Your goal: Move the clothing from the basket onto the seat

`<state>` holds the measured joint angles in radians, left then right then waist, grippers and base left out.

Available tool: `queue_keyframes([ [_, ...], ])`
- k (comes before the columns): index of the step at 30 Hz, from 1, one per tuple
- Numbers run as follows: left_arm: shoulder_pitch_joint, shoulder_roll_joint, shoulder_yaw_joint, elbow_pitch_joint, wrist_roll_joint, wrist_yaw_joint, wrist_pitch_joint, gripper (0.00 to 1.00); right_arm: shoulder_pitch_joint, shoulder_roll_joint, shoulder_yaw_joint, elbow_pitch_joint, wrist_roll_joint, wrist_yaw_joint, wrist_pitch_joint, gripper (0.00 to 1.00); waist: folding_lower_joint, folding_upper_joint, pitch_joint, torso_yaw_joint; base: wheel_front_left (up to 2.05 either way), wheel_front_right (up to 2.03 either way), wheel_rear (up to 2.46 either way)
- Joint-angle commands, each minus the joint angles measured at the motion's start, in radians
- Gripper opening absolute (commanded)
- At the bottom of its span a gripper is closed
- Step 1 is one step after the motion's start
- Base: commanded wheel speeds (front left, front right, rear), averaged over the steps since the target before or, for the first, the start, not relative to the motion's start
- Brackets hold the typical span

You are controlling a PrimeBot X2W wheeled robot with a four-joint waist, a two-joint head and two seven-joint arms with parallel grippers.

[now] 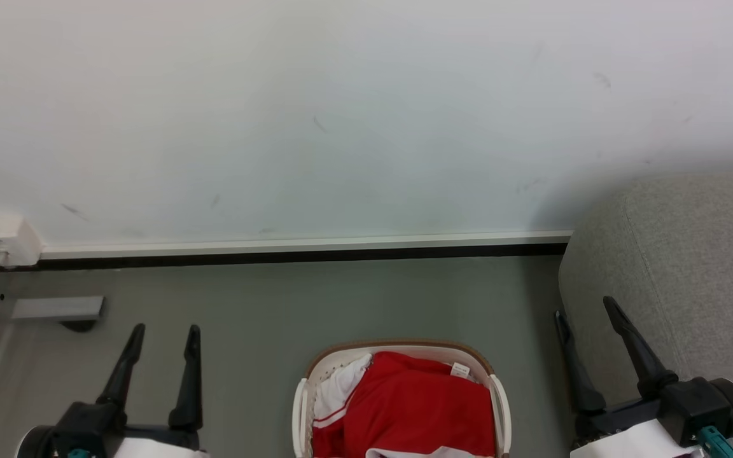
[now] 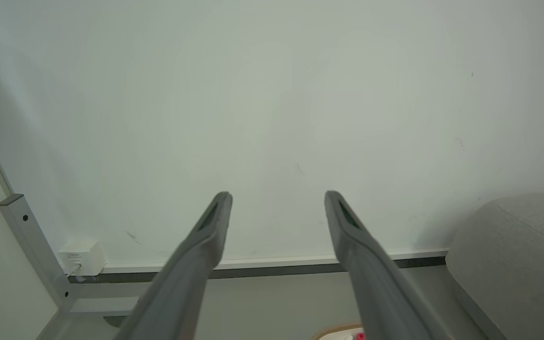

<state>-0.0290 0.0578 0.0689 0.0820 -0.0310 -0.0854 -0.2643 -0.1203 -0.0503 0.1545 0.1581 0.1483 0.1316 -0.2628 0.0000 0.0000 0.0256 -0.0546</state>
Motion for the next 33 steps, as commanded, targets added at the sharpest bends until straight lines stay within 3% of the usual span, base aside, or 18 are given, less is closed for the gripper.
queue_keyframes([
  [1, -0.004, 0.001, 0.005, -0.004, -0.018, -0.003, 0.000, 1.00, -0.014, 0.000, -0.007, -0.007, 0.005, -0.002, -0.003, 1.00, 0.0000, 0.0000, 0.013, -0.006, 0.00, 0.00, 0.00],
  [9, -0.070, -0.001, -0.012, 0.005, -0.035, -0.021, 0.000, 1.00, -0.051, 0.000, -0.046, -0.041, 0.017, -0.002, -0.002, 1.00, 0.0000, 0.0000, 0.104, -0.037, 0.00, 0.00, 0.00],
  [21, -0.253, 0.022, -0.047, 0.107, -0.045, -0.040, 0.000, 1.00, -0.134, 0.000, -0.101, -0.127, 0.027, -0.002, -0.001, 1.00, 0.0000, 0.0000, 0.324, -0.094, 0.00, 0.00, 0.00],
  [33, -0.463, 0.098, -0.237, 0.348, -0.160, -0.046, 0.000, 1.00, -0.215, 0.000, -0.156, -0.220, 0.103, -0.002, -0.001, 1.00, 0.0000, 0.0000, 0.529, -0.150, 0.00, 0.00, 0.00],
])
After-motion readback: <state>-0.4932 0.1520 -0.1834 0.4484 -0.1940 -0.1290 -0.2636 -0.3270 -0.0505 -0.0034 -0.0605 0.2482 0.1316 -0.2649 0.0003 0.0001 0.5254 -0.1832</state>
